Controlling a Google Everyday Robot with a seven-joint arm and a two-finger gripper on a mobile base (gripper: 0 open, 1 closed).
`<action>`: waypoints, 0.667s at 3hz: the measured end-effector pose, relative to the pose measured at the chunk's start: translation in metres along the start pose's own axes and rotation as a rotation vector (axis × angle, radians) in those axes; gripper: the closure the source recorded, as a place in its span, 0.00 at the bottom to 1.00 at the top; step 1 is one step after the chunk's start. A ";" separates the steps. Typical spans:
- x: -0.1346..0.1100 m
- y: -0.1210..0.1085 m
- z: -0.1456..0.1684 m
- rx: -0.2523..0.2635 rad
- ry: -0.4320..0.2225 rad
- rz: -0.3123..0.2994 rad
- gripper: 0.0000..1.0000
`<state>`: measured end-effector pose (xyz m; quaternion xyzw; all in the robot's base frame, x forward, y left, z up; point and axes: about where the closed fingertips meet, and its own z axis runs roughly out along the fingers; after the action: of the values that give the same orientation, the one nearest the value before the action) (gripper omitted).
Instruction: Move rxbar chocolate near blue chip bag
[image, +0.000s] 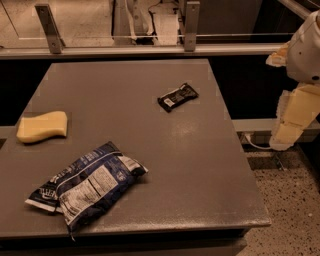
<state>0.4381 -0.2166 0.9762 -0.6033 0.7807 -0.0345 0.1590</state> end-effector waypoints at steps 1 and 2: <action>0.000 0.000 0.000 0.000 0.000 0.000 0.00; -0.022 -0.024 0.010 0.019 -0.057 0.005 0.00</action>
Offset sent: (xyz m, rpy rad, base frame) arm 0.0725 0.0362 -0.0010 0.1226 -0.0637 0.0102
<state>0.4680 -0.2009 0.9770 -0.6004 0.7772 -0.0244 0.1869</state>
